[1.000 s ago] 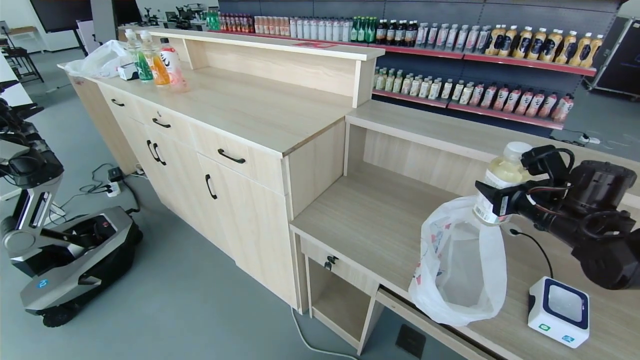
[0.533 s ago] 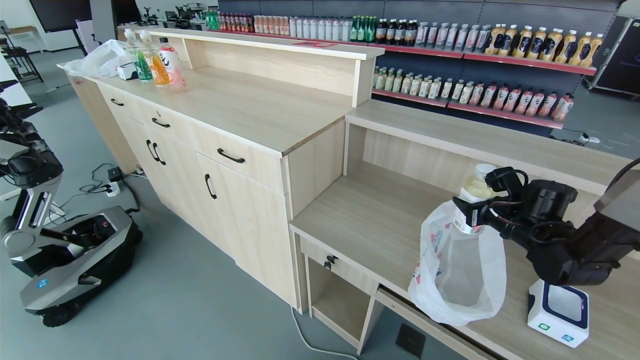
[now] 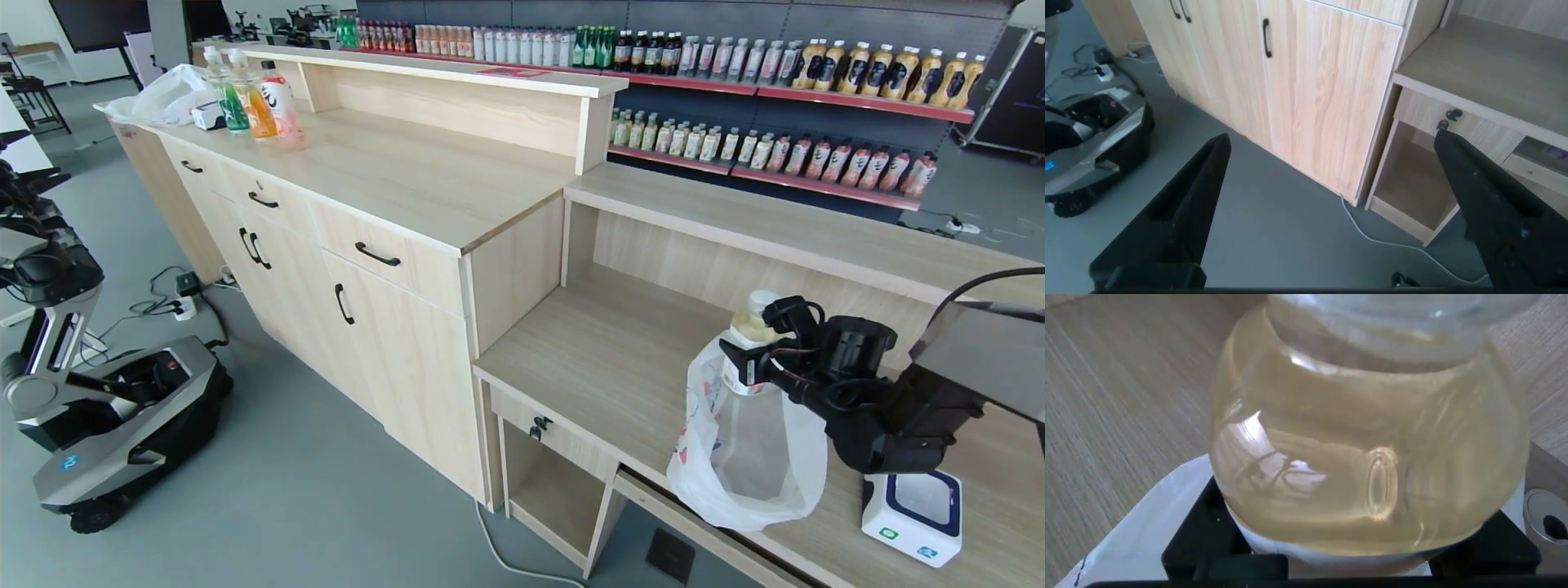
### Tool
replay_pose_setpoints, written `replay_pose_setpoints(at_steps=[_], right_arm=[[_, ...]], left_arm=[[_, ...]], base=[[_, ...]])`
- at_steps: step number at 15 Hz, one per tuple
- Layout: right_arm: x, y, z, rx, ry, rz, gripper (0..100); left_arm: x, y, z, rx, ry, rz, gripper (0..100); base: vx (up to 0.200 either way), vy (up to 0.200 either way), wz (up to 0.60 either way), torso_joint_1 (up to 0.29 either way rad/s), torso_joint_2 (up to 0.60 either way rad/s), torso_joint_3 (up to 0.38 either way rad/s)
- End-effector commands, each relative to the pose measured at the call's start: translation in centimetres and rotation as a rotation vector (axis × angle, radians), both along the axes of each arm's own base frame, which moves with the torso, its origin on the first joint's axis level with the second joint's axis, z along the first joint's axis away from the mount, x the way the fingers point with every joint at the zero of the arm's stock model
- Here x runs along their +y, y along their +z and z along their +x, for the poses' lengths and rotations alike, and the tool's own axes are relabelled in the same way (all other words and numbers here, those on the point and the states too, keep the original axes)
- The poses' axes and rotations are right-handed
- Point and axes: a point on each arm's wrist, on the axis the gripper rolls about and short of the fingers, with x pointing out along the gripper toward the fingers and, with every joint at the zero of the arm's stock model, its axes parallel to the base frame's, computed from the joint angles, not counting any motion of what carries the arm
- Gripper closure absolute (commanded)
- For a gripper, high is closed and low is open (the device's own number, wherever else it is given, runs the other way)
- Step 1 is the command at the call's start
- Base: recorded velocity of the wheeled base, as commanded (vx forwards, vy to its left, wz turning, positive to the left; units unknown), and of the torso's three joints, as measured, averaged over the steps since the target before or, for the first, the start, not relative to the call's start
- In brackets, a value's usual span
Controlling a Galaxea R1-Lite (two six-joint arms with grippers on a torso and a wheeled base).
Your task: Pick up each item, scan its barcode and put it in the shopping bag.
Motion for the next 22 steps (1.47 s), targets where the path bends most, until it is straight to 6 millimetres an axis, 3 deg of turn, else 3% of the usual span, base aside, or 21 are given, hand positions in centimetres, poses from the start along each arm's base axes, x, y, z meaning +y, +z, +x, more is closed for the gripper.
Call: replay_pose_setpoints(at_steps=[1, 13, 22], right_arm=[[-0.1, -1.4, 0.3, 0.024, -0.003, 0.000, 100], [-0.7, -5.7, 2.0, -0.003, -0.015, -0.002, 100], [-1.1, -6.4, 2.0, 0.011, -0.022, -0.015, 100]], left_arm=[[0.0, 0.0, 0.0, 0.000, 0.000, 0.000, 0], [0.0, 0.0, 0.0, 0.000, 0.000, 0.000, 0], [0.0, 0.0, 0.0, 0.000, 0.000, 0.000, 0]], base=[[0.000, 0.000, 0.00, 0.000, 0.00, 0.000], [0.000, 0.000, 0.00, 0.000, 0.00, 0.000], [0.000, 0.000, 0.00, 0.000, 0.00, 0.000]])
